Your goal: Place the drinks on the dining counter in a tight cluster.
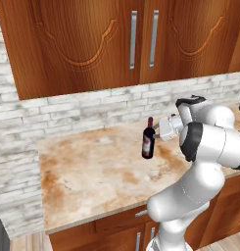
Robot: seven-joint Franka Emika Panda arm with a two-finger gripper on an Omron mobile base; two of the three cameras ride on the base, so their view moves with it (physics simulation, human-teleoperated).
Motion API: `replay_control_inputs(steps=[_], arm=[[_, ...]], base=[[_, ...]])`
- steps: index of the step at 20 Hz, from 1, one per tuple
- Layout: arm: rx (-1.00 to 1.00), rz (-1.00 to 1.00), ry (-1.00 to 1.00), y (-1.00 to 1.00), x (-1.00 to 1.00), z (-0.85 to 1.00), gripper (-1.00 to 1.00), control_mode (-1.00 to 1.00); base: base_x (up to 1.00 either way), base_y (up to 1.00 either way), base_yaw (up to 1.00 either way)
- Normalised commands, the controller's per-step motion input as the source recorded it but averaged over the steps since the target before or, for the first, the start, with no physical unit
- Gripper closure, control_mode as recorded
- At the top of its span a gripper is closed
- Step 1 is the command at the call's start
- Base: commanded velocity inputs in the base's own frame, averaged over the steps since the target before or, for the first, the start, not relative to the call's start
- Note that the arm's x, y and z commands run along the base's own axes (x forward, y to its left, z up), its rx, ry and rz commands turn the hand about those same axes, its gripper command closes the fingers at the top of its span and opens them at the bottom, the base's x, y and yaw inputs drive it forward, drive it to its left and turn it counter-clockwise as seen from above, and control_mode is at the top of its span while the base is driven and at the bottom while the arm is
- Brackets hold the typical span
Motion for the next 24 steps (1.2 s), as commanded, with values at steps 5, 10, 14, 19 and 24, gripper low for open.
replay_control_inputs(steps=[5, 10, 14, 19, 24], arm=[[0.00, 0.00, 0.00, 0.03, 0.00, -0.05, -1.00, -1.00], [0.00, 0.00, 0.01, 0.08, 0.00, -0.05, -1.00, -1.00], [0.00, 0.00, 0.01, 0.09, 0.00, -0.03, -1.00, -1.00], [0.00, 0.00, 0.00, 0.05, 0.00, 0.00, -1.00, -1.00], [0.00, 0.00, 0.00, 0.06, 0.00, 0.00, -1.00, -1.00]], base=[[0.00, 0.00, 0.00], [0.00, 0.00, 0.00], [0.00, 0.00, 0.00], [0.00, 0.00, 0.00], [0.00, 0.00, 0.00]])
